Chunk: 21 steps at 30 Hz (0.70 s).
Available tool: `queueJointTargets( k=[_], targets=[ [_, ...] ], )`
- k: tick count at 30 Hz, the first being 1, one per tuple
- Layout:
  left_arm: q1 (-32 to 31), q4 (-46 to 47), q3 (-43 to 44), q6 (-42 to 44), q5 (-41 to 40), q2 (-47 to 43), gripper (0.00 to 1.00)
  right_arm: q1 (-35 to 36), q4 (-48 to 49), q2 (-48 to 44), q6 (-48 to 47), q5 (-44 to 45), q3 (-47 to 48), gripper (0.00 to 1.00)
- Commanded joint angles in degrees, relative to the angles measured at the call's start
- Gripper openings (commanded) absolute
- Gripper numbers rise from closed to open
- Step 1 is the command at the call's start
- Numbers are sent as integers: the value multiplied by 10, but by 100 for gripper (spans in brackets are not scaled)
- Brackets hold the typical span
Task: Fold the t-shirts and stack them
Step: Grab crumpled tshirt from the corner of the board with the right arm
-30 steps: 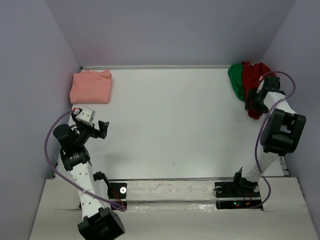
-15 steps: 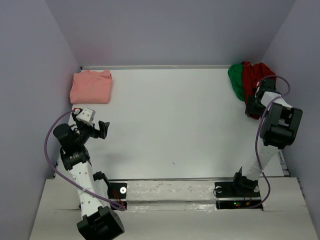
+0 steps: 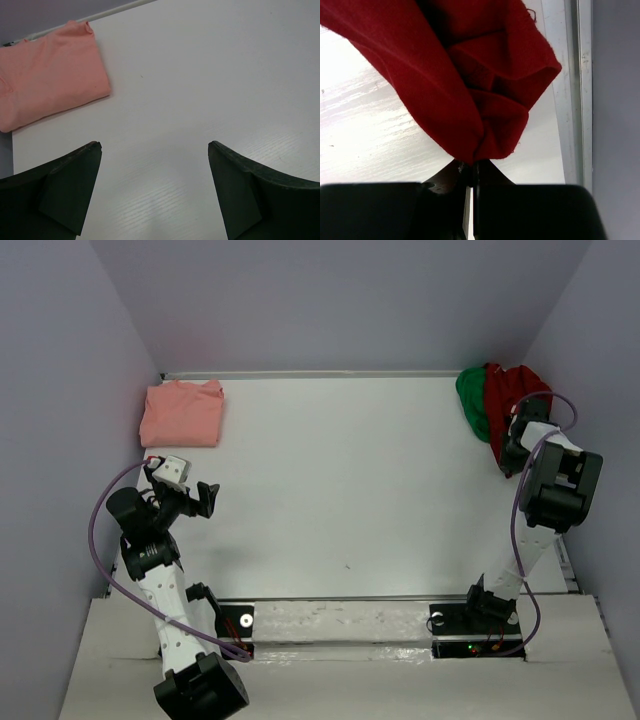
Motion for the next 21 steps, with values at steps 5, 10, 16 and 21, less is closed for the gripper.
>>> queueJointTargets(
  k=[5,10,16,21],
  targets=[
    [3,18,11,6,16,-7,99,-4,-40,-28,12,-38,34,0],
    [3,15,14,4,14,-14,99,-4,-70,-104,24,-122,68,0],
    [4,12,16,1,15,-28,99,-4,-105,-159,-1,-196,142,0],
    [4,10,18,2,13,-29,99,-4,-212,-150,-12,-253,368,0]
  ],
)
